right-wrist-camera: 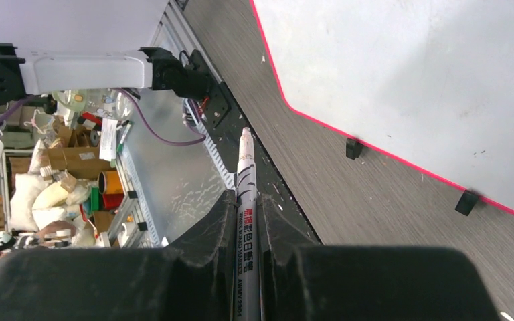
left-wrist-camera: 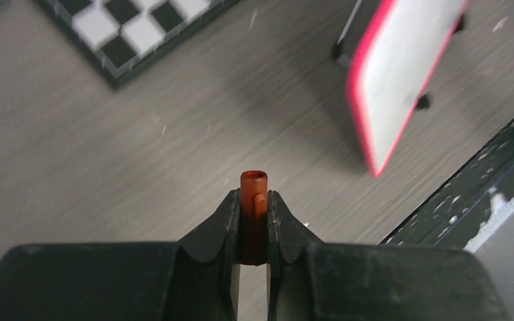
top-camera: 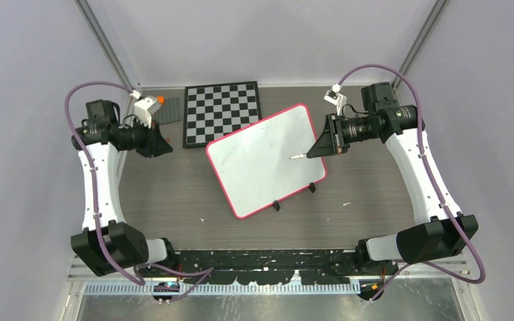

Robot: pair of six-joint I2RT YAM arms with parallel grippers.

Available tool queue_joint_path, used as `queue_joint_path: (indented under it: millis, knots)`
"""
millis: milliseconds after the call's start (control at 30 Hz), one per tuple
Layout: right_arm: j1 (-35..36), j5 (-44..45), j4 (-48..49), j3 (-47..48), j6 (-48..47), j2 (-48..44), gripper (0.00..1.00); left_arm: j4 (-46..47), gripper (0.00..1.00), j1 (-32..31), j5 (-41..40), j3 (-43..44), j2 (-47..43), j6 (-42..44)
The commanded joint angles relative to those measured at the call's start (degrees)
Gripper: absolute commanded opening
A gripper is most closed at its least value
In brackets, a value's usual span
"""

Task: Write a sentence on the whiteboard
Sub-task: Place the pen cap at the center of the board.

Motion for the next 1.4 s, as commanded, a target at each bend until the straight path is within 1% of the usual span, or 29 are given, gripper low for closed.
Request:
queue_joint_path:
  millis: [0,67,167,300,500,567,733,967,1133,1233,1300,1367]
  knots:
    - [0.1,1.8,4.3,-2.6,0.7,-2.5,0.0,-1.8,0.0,4.4,-10.8,-9.0,1.6,11.2]
    - [0.6,2.9,5.0,-4.0,0.9,-2.6,0.0,2.1,0.0,4.5,-16.0,-13.9,1.6,12.4]
    - [1.3,4.5,6.6,-6.4,1.6,-3.0,0.0,7.1,0.01,4.5,-21.4,-19.4,2.7,12.5]
    - [1.9,5.7,7.3,-8.6,1.1,-3.0,0.0,12.9,0.05,4.3,-26.6,-24.6,5.5,11.9]
    - [3.1,6.7,7.8,-10.0,0.6,-2.2,0.0,22.1,0.05,2.1,-33.1,-31.0,9.4,11.6]
    - [3.6,7.1,7.8,-10.3,0.5,-2.0,0.0,23.5,0.06,1.2,-34.7,-32.3,10.6,11.3]
    - [5.1,8.6,8.2,-10.7,0.5,-2.3,0.0,26.0,0.08,-1.7,-37.4,-34.6,12.0,11.2]
    - [6.6,9.7,8.3,-10.3,0.4,-2.0,0.0,26.8,0.12,-4.9,-39.2,-36.0,13.6,11.5]
    - [7.0,9.9,8.3,-9.9,0.6,-1.8,0.0,26.8,0.19,-6.3,-39.8,-36.4,14.4,11.8]
    - [7.1,10.1,8.1,-9.7,0.6,-1.7,0.0,26.7,0.26,-6.8,-40.0,-36.3,14.8,11.9]
    - [7.2,10.1,8.0,-9.7,0.6,-1.6,0.0,25.7,0.33,-6.8,-39.0,-36.0,14.7,12.0]
    - [7.3,10.1,7.8,-9.4,0.5,-1.5,0.0,24.4,0.36,-6.9,-37.6,-35.1,14.4,12.0]
